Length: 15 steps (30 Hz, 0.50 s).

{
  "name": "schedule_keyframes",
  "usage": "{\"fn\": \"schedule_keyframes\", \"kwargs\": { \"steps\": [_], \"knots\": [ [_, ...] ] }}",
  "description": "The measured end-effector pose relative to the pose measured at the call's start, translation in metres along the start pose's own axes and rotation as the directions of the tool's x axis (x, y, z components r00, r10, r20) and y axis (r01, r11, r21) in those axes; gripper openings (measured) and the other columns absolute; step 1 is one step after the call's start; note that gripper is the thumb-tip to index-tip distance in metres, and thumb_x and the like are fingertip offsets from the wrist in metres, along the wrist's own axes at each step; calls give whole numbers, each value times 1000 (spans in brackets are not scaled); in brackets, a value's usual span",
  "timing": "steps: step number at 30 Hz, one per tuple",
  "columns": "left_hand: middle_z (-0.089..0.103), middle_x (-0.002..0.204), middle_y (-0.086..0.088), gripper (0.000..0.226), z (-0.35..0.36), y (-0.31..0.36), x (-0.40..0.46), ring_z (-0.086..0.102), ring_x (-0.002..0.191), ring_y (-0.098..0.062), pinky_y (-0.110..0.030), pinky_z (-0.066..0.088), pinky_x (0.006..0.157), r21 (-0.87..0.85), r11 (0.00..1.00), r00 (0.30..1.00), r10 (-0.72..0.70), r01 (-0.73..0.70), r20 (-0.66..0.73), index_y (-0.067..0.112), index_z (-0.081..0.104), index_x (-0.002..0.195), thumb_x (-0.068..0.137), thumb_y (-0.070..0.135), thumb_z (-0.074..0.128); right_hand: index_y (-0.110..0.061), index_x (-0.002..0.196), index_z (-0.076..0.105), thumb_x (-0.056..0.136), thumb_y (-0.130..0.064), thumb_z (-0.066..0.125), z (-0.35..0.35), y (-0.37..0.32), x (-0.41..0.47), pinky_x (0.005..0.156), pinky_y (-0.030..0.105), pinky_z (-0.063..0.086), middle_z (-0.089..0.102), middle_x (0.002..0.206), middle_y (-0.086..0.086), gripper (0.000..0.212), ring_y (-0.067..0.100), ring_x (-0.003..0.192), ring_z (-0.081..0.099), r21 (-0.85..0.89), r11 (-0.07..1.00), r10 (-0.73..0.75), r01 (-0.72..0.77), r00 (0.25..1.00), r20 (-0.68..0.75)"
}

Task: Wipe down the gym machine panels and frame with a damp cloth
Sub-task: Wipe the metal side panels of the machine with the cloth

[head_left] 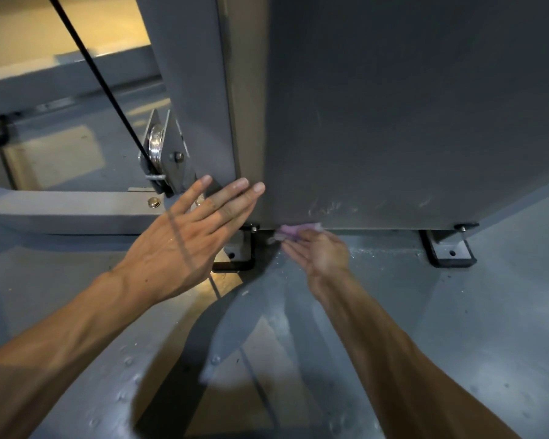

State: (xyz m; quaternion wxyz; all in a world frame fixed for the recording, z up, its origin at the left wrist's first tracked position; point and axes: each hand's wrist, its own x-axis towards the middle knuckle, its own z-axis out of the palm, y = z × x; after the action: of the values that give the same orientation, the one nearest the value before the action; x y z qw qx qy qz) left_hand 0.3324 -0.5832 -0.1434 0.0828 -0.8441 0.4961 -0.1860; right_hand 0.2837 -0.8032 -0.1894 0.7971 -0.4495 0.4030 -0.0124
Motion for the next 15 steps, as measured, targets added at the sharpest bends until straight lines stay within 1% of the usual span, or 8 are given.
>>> {"fn": "schedule_keyframes", "kwargs": {
  "steps": [2,3,5,6,9,11,13,15],
  "knots": [
    [0,174,-9,79,0,0,0,5,161,-26,-55,10,129,0,1000,1000,5,-5,-1,3,17,163,89,3,41,13,103,69,97,6,53,-11,-3,4,67,25,62,74,105,26,19,29,86,76,51,998,-21,24,998,-65],
    [-1,174,-9,78,0,0,0,4,161,-26,-55,9,129,1,1000,1000,5,-5,-1,3,16,163,89,3,41,13,104,68,98,6,52,-9,-2,3,64,24,61,74,104,26,19,28,83,76,64,998,-21,25,997,-70],
    [-2,174,-9,79,0,1,1,3,161,-26,-55,7,129,5,1000,1000,2,-2,-2,3,16,163,89,4,42,5,91,67,99,6,52,9,6,-6,61,26,61,75,98,21,17,25,76,74,54,998,-22,23,1000,-22],
    [-1,174,-10,79,1,1,1,3,161,-27,-55,7,129,7,1000,1000,3,-3,-3,3,17,163,89,4,42,-1,85,64,99,6,54,20,11,-12,62,27,63,76,93,18,19,24,75,73,43,999,-15,15,1000,6],
    [0,174,-9,79,1,-1,2,4,161,-27,-54,7,129,8,1000,1000,11,-11,-1,3,18,163,88,3,43,-7,87,59,97,5,59,40,17,-24,69,28,63,77,95,18,16,28,86,76,52,998,-33,33,999,7],
    [-1,175,-8,80,2,-5,0,4,161,-26,-52,6,130,15,1000,1000,24,-24,-7,4,19,164,89,0,47,-10,84,61,96,4,59,31,14,-25,73,31,63,78,93,16,18,27,85,75,3,991,-137,137,990,-37],
    [-1,175,-8,82,1,-8,-1,4,161,-25,-51,4,130,19,999,999,32,-32,-10,4,20,163,88,-6,52,-11,82,66,94,3,59,17,12,-22,77,33,61,79,86,9,20,21,80,75,-140,954,-277,266,958,-67],
    [1,175,-8,79,0,-11,-2,4,161,-25,-52,5,130,17,999,999,48,-48,-18,4,23,163,88,-8,49,-13,79,69,92,2,62,12,17,-22,77,31,59,79,80,2,22,13,77,75,-289,864,-429,411,903,2]
  ]
}}
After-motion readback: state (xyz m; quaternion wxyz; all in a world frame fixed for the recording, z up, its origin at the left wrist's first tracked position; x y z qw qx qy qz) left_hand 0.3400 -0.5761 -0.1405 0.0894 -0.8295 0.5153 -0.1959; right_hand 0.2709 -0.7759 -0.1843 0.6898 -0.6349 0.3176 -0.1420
